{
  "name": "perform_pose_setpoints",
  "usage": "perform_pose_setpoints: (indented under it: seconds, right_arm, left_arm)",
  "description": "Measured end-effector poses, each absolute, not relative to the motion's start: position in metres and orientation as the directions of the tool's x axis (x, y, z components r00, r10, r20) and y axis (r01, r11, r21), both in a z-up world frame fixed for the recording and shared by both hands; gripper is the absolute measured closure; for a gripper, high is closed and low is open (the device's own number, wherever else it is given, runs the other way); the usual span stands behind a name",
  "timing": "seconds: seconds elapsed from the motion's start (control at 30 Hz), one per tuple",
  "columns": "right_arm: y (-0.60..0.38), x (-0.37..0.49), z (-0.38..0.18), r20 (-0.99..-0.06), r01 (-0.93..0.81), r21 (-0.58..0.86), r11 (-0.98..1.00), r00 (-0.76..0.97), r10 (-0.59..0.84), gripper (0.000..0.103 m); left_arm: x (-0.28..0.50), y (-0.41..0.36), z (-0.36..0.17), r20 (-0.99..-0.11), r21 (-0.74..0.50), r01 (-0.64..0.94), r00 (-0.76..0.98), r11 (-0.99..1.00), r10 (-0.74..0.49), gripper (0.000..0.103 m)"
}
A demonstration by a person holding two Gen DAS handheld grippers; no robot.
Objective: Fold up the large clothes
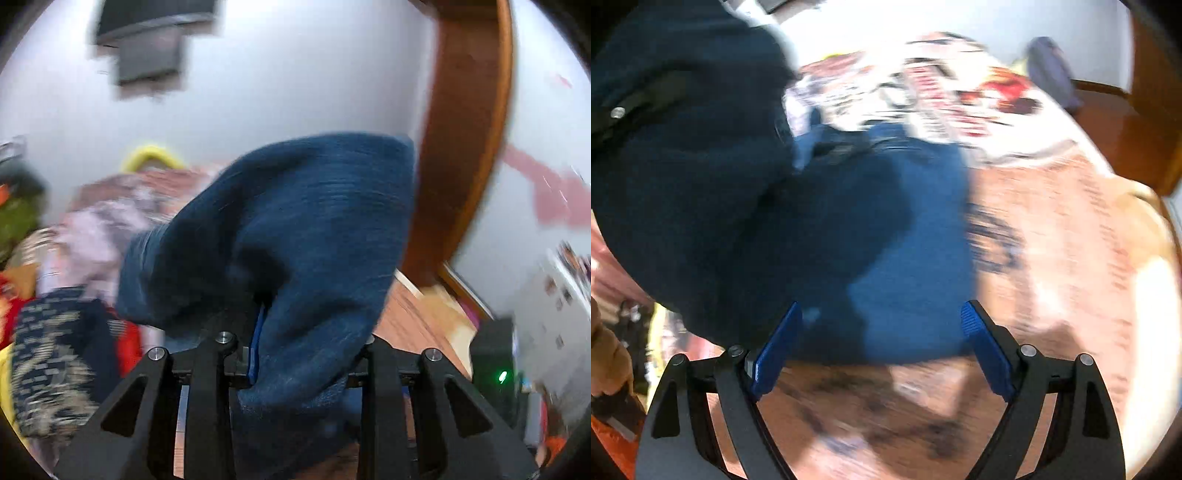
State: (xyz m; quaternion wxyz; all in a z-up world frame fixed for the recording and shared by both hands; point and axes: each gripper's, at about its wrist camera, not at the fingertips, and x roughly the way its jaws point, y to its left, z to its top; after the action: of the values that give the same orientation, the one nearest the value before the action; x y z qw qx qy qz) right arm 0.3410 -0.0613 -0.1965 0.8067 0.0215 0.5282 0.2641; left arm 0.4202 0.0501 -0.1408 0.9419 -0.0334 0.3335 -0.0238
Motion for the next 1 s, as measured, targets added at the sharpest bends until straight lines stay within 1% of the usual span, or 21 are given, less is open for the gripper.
perform_pose_setpoints:
  seconds: [0.07,0.1,0.17,0.2,0.23,0.3,0.37,0.43,0.47,0.53,0.6,0.63,0.77,0.8,0.9,0.97,1.0]
  right_arm:
    - [-0.085,0.34,-0.198,-0.863,-0.362,0.245,0.899,0.341,0.372,0.017]
    - [-0.097,0.339,-0.198,-0.864,-0.352,0.243,0.904,0.345,0.366,0.017]
    - [-0.116,0.339,-0.196,-0.868,-0.326,0.253,0.911,0.339,0.362,0.017]
    - [-0.126,0.338,-0.196,-0.868,-0.311,0.257,0.915,0.343,0.36,0.017]
    - [-0.133,0.337,-0.195,-0.867,-0.301,0.257,0.919,0.348,0.356,0.017]
    - [-0.143,0.336,-0.191,-0.865,-0.287,0.255,0.923,0.358,0.35,0.017]
    - [-0.146,0.334,-0.186,-0.861,-0.283,0.259,0.924,0.367,0.354,0.017]
    - [-0.147,0.331,-0.178,-0.849,-0.285,0.269,0.92,0.38,0.367,0.017]
    - [-0.149,0.328,-0.172,-0.84,-0.289,0.277,0.916,0.39,0.377,0.017]
    - [-0.145,0.327,-0.16,-0.817,-0.302,0.291,0.908,0.416,0.4,0.017]
    - [-0.142,0.329,-0.152,-0.796,-0.317,0.301,0.899,0.436,0.42,0.017]
    - [-0.139,0.329,-0.143,-0.782,-0.33,0.308,0.892,0.447,0.435,0.017]
    - [-0.121,0.332,-0.13,-0.755,-0.379,0.322,0.868,0.45,0.477,0.017]
    - [-0.114,0.334,-0.129,-0.754,-0.389,0.317,0.865,0.45,0.478,0.017]
    - [-0.099,0.339,-0.133,-0.754,-0.419,0.333,0.845,0.42,0.505,0.017]
    - [-0.088,0.346,-0.145,-0.773,-0.419,0.343,0.841,0.384,0.506,0.017]
    - [-0.083,0.35,-0.156,-0.793,-0.407,0.336,0.849,0.364,0.488,0.017]
  left_arm:
    - [0.437,0.023,-0.172,-0.708,-0.067,0.101,0.697,0.993,-0.119,0.074]
    - [0.442,0.015,-0.189,-0.751,-0.083,0.123,0.645,0.989,-0.143,0.074]
    - [0.445,0.011,-0.218,-0.801,-0.104,0.141,0.575,0.985,-0.166,0.072]
    - [0.442,0.01,-0.227,-0.808,-0.098,0.152,0.564,0.983,-0.168,0.07]
    - [0.439,0.009,-0.23,-0.806,-0.084,0.163,0.568,0.983,-0.163,0.067]
    - [0.431,0.003,-0.228,-0.803,-0.025,0.181,0.582,0.983,-0.127,0.067]
    - [0.425,0.004,-0.225,-0.812,0.003,0.186,0.573,0.983,-0.106,0.064]
    - [0.417,0.005,-0.217,-0.825,-0.012,0.188,0.553,0.982,-0.116,0.054]
    - [0.412,0.005,-0.217,-0.829,-0.026,0.188,0.545,0.982,-0.126,0.051]
    - [0.396,0.017,-0.211,-0.826,-0.054,0.185,0.543,0.981,-0.149,0.043]
    - [0.38,0.026,-0.205,-0.813,-0.068,0.174,0.561,0.982,-0.155,0.039]
    - [0.374,0.029,-0.205,-0.81,-0.067,0.166,0.567,0.984,-0.151,0.033]
    - [0.347,0.051,-0.207,-0.796,0.005,0.098,0.603,0.995,-0.055,0.019]
    - [0.342,0.057,-0.211,-0.799,0.023,0.08,0.6,0.997,-0.03,0.014]
    - [0.333,0.075,-0.226,-0.828,0.033,0.036,0.56,0.999,0.007,0.013]
    - [0.332,0.087,-0.238,-0.844,0.054,-0.003,0.534,0.999,0.047,0.013]
    - [0.331,0.098,-0.245,-0.847,0.074,-0.053,0.523,0.996,0.091,0.013]
